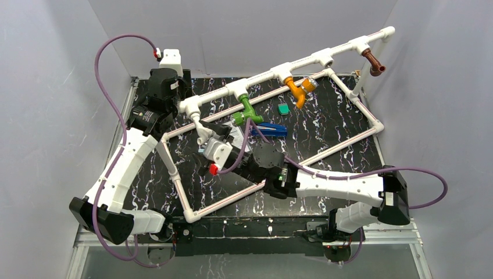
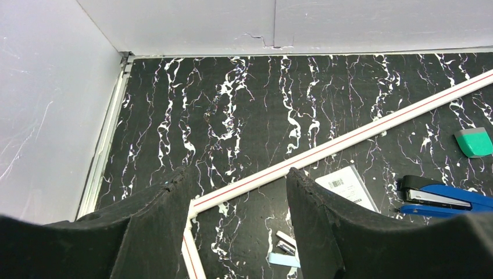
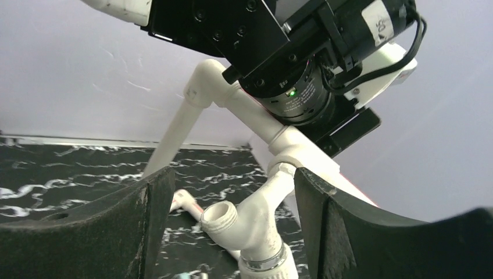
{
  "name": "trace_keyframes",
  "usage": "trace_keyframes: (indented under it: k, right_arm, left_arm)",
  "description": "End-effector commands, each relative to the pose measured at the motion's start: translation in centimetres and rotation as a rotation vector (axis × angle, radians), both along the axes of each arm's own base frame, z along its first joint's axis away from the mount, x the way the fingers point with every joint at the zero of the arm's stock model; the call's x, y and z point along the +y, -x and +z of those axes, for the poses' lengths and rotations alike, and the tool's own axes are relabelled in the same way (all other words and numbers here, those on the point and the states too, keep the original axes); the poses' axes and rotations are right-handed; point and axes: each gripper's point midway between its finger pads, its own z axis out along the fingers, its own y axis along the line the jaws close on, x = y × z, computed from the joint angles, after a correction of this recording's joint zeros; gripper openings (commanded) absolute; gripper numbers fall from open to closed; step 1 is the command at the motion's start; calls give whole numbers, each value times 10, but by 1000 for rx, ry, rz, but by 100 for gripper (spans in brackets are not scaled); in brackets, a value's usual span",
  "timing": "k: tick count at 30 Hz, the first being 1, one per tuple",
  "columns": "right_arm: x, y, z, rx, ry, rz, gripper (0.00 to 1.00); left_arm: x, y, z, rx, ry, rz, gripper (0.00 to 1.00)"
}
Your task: Install the water faucets
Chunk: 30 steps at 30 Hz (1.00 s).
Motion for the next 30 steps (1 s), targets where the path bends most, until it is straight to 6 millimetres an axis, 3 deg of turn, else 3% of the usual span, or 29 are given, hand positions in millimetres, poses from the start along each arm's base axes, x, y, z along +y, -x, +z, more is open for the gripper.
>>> trace_keyframes:
  k: [1, 12, 22, 30]
  right_arm:
    - [-1, -7, 10, -198, 41, -117, 82]
    - [1, -37, 17, -395, 60, -433, 69]
    - [0, -47, 15, -407, 60, -514, 58]
    - [-8, -57, 14, -378, 58, -562, 39]
  left_arm:
    - [-15, 35, -115, 408, -150, -102, 58]
    - [-15, 35, -115, 408, -151, -103, 58]
    - [-15, 36, -114, 404, -150, -105, 58]
    - [-15, 37, -114, 404, -150, -104, 58]
